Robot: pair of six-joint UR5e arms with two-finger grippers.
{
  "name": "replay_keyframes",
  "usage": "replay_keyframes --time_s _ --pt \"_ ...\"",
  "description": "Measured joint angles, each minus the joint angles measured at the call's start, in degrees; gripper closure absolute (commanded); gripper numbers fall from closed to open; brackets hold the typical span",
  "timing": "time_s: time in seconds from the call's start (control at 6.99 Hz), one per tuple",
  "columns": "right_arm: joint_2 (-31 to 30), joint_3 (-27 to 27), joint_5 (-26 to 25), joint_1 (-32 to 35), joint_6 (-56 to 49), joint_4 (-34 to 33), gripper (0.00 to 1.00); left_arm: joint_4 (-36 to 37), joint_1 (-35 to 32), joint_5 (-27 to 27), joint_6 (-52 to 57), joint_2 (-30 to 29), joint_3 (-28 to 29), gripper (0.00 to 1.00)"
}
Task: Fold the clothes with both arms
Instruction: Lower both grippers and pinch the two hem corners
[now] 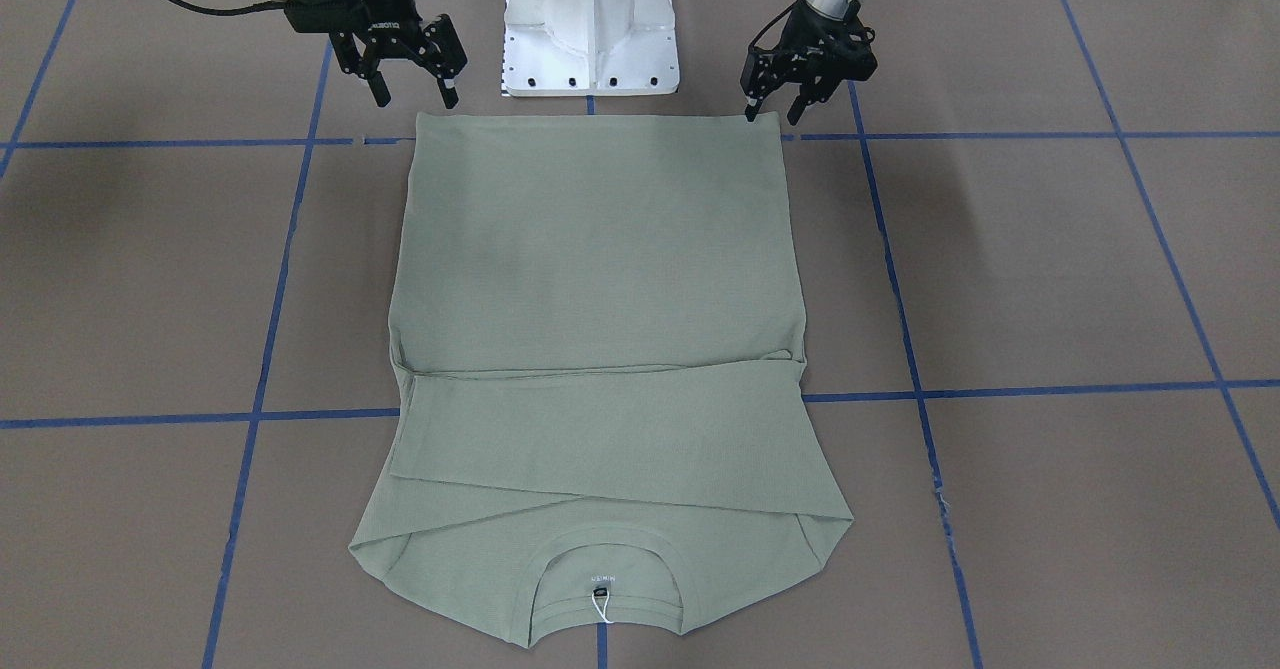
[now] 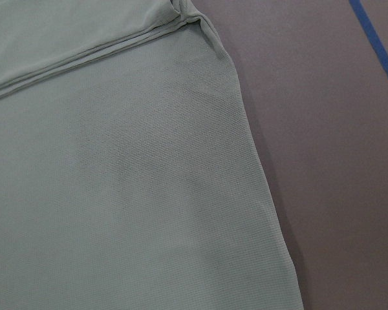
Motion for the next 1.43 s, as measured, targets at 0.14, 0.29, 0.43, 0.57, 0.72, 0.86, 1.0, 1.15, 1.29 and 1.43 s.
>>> replay_keyframes --time_s 0.14,0.29,0.43,0.57,0.72,0.86,1.0,1.15,1.29,1.43 --pt "0.02 -0.06 -0.01 -0.01 0.0 -0.02 0.01 0.04 0.18 0.05 -0.07 0.0 0.18 0.34" --pt "0.04 -0.08 -0.01 -0.01 0.0 0.0 0.01 0.05 0.26 0.07 -0.09 -0.01 0.36 0.35" --pt "0.06 -0.1 -0.01 -0.01 0.0 0.01 0.01 0.06 0.34 0.06 -0.1 -0.04 0.56 0.38" --pt "0.08 -0.13 -0.04 -0.01 0.0 0.0 0.01 0.06 0.42 0.04 -0.1 -0.1 0.77 0.45" --pt "0.04 -0.17 -0.05 -0.02 -0.01 -0.04 0.01 0.06 0.55 0.05 -0.1 -0.17 1.05 0.51" --pt "0.0 -0.21 -0.03 -0.01 -0.07 -0.06 0.01 0.06 0.72 0.05 -0.1 -0.26 1.29 0.52" --pt "-0.01 -0.25 -0.02 -0.05 -0.13 -0.05 0.01 0.07 0.82 0.01 -0.1 -0.37 1.39 0.55" --pt "0.01 -0.29 -0.02 -0.07 -0.16 -0.03 0.01 0.06 0.85 0.0 -0.1 -0.4 1.41 0.74" --pt "0.01 -0.33 -0.01 -0.09 -0.15 -0.05 0.01 0.06 0.87 -0.01 -0.1 -0.43 1.43 0.94" --pt "0.03 -0.52 -0.03 -0.2 -0.09 -0.04 0.01 0.06 0.87 -0.01 -0.1 -0.43 1.52 1.0"
